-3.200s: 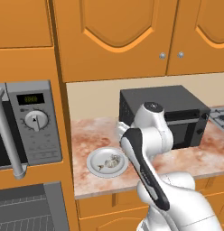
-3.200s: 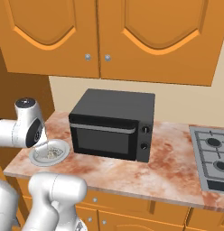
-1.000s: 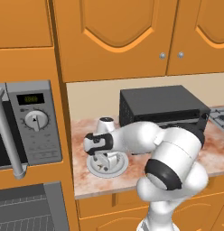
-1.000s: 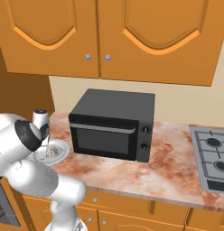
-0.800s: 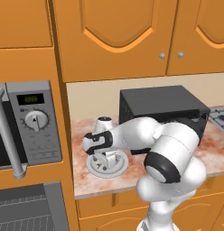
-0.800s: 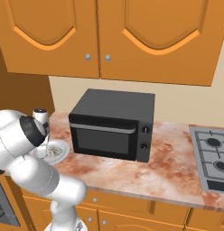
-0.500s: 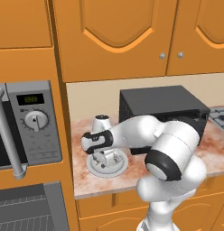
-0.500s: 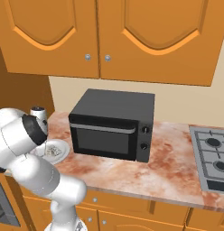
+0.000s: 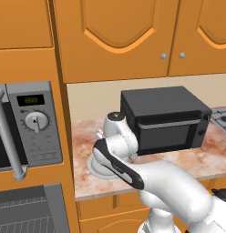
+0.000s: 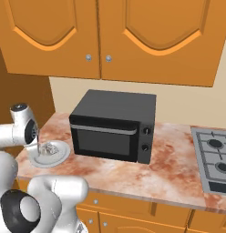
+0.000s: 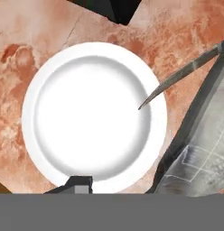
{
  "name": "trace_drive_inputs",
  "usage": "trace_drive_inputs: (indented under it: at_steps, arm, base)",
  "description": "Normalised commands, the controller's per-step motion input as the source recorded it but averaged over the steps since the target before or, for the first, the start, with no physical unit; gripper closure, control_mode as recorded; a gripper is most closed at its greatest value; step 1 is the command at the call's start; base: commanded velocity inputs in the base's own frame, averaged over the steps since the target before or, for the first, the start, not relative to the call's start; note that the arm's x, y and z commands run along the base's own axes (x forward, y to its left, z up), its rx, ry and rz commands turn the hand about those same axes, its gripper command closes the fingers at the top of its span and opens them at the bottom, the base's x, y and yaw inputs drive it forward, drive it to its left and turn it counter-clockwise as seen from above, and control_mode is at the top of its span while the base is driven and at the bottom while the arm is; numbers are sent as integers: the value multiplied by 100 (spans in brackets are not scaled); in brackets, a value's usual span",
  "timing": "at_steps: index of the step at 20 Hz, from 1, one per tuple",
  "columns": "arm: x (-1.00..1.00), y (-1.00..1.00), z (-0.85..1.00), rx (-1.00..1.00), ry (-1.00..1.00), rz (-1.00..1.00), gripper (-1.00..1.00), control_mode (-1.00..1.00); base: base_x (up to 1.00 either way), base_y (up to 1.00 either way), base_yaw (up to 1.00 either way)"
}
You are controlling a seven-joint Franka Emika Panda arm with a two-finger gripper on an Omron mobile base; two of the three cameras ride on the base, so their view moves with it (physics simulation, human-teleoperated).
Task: Place the fish on the bottom rack of the oven, and slide the tray back inside. Close the oven door.
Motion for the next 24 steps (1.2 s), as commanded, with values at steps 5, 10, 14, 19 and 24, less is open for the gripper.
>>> trace_drive_inputs:
  at_steps: [5,10,14,19,24]
  arm:
    - [-98,-63,100,0,-30,4,100,-100]
    - [-80,-52,92,0,-20,1,100,-100]
    - [-66,-46,83,0,-9,0,100,-100]
    - [-52,-44,54,0,-5,0,100,-100]
    - [-50,-53,15,2,-5,0,100,-100]
  base:
    - [0,0,0]
    - [0,0,0]
    - [0,0,0]
    - [0,0,0]
    - [0,0,0]
